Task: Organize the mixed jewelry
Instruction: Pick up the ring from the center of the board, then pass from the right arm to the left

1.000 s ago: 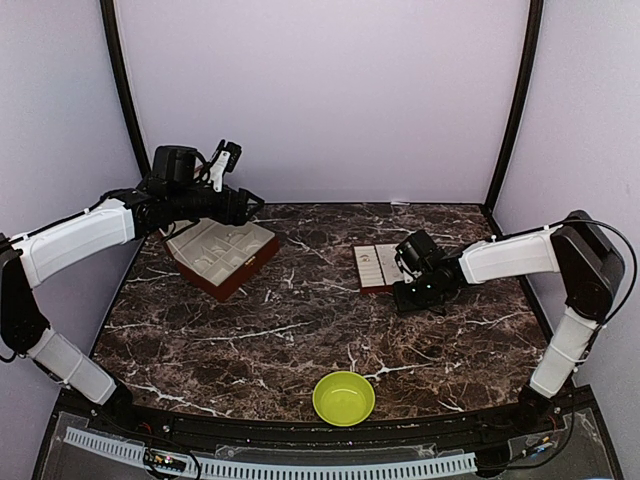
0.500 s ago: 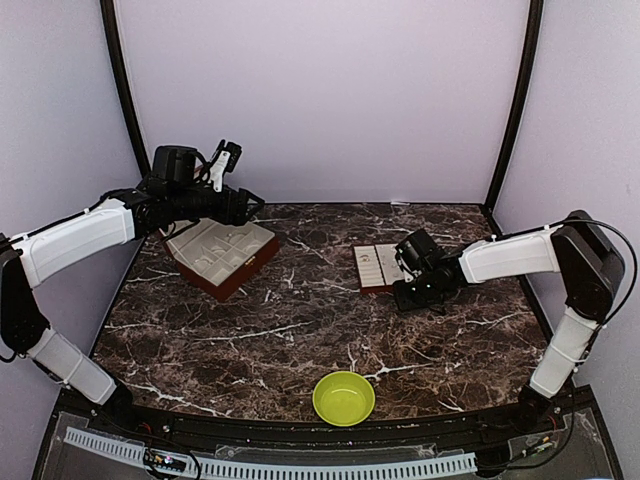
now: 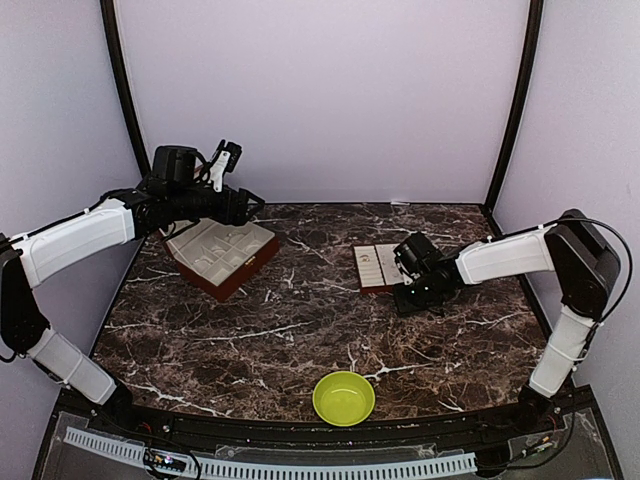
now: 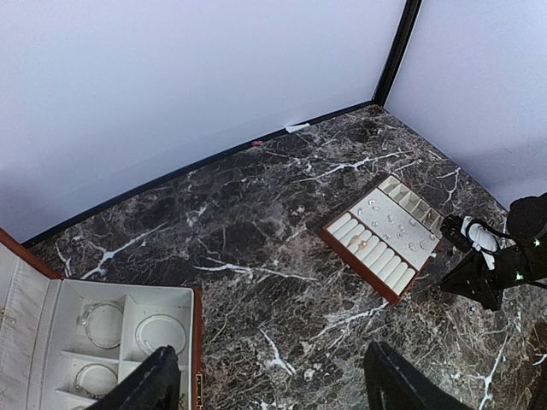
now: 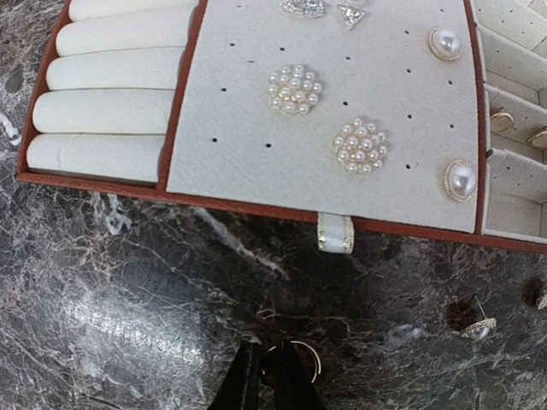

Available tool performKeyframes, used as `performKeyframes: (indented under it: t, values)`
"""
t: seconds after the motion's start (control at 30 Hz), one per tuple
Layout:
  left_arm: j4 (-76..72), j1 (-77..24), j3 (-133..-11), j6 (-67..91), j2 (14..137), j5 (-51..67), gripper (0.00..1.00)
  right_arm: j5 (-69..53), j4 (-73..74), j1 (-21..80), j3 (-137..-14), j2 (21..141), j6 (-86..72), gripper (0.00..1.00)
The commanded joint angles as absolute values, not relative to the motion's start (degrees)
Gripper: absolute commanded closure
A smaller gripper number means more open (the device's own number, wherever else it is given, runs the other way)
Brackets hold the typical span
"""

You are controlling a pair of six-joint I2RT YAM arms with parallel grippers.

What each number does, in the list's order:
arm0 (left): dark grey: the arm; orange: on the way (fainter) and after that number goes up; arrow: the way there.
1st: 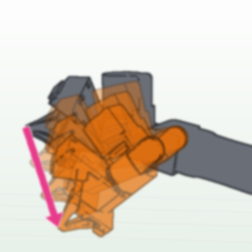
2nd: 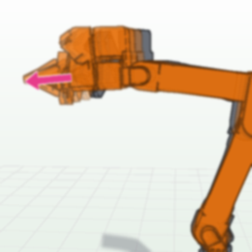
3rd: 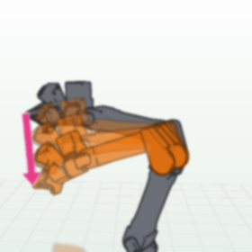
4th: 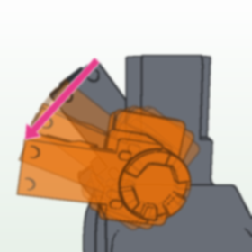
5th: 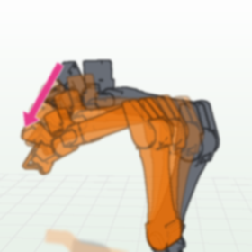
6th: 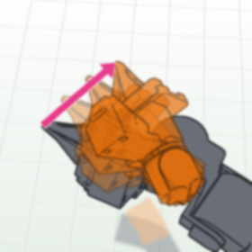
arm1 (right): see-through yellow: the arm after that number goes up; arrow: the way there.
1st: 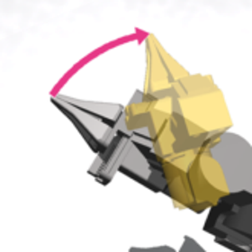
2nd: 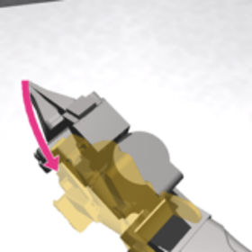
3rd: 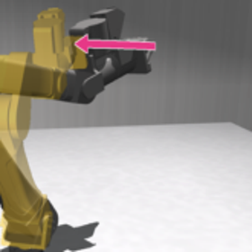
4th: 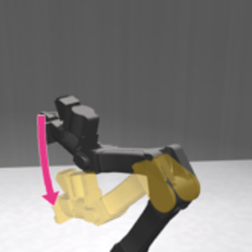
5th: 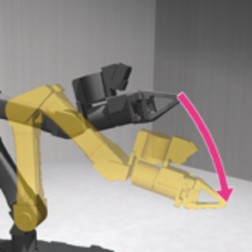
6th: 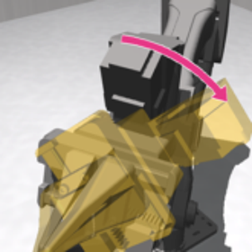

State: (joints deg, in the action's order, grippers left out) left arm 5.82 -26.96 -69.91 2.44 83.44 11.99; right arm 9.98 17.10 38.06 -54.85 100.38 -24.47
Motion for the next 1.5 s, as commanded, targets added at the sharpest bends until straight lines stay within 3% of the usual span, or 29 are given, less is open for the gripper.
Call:
performKeyframes:
  t: [0.0, 0.23, 0.6, 1.0, 1.23, 1.47]
  values:
    - [5.3, -27.1, -69.4, 3.1, 82.3, 12.8, 0.23, 11.2, 16.6, 38.6, -55.0, 101.0, -24.3, 0.92]
    - [5.3, -27.1, -69.4, 3.1, 82.4, 12.8, 0.23, 10.7, 16.9, 38.6, -55.3, 100.7, -24.9, 1.0]
    - [3.0, -27.2, -67.9, 1.4, 82.4, 15.4, 0.23, -0.5, 15.9, 37.6, -58.8, 92.8, -27.5, 1.0]
    - [-16.5, -36.1, -53.5, -15.3, 76.9, 36.8, 0.24, -36.1, 10.2, 35.5, -59.9, 82.8, -26.7, 1.0]
    - [-26.0, -45.2, -48.0, -19.5, 78.6, 38.8, 0.23, -54.4, 8.2, 37.7, -63.0, 80.9, -27.6, 1.0]
    - [-27.1, -48.5, -49.7, -19.1, 81.0, 38.4, 0.21, -60.0, 5.7, 41.9, -64.7, 82.0, -28.9, 1.0]
